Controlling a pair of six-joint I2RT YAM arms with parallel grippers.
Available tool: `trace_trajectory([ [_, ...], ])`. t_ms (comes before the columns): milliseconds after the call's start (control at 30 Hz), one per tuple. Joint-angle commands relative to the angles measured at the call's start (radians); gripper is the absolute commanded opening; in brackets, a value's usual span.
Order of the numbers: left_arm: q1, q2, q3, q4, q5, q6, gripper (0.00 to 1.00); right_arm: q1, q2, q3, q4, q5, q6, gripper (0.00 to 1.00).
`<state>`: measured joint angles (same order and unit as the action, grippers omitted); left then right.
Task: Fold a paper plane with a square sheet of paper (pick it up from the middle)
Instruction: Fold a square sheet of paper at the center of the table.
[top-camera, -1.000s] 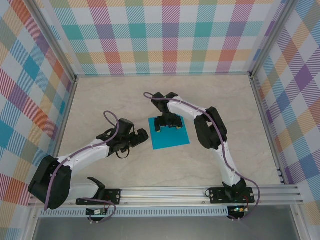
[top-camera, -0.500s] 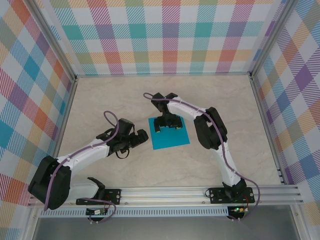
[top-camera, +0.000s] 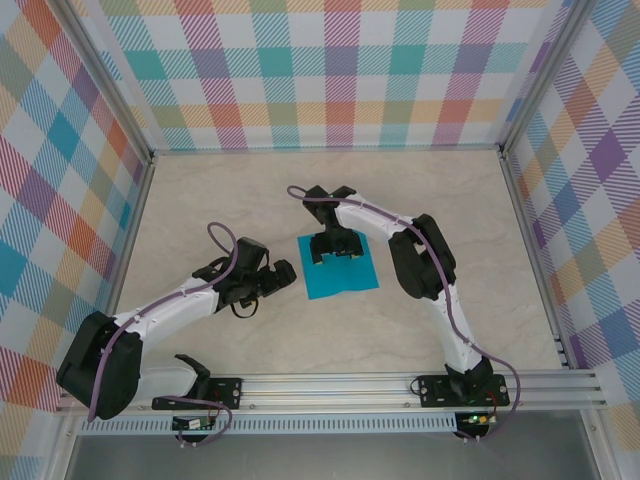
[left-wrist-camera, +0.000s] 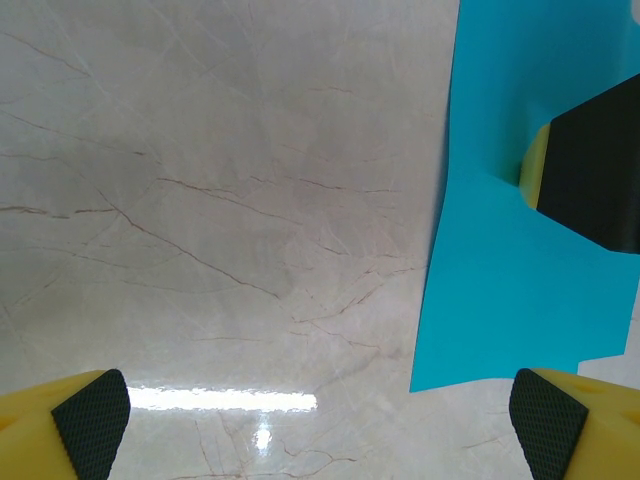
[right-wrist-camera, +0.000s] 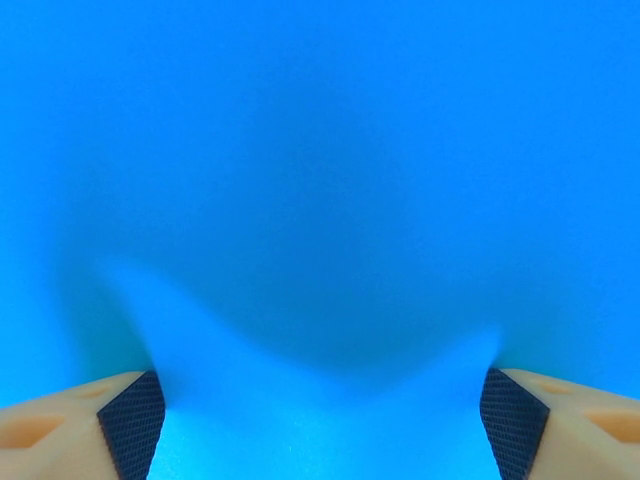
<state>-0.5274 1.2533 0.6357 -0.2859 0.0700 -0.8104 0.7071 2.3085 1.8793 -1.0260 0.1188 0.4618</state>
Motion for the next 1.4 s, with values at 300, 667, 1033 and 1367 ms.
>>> trace_trajectory([
  [300, 0.01, -0.032, 0.019, -0.029, -0.003, 0.013, 1.0, -0.001, 0.023, 0.007, -0.059, -0.059, -0.001, 0.55],
  [667, 0.024, -0.062, 0.018, -0.05, -0.025, -0.013, 1.0, -0.071, -0.233, -0.119, 0.147, -0.396, 0.06, 0.32],
  [1033, 0.181, -0.081, -0.003, 0.131, 0.268, -0.051, 1.0, -0.183, -0.288, -0.408, 0.717, -0.842, 0.398, 0.39],
  [1367, 0.167, 0.085, 0.022, 0.242, 0.35, -0.044, 0.92, -0.205, -0.221, -0.455, 0.609, -0.774, 0.264, 0.46],
])
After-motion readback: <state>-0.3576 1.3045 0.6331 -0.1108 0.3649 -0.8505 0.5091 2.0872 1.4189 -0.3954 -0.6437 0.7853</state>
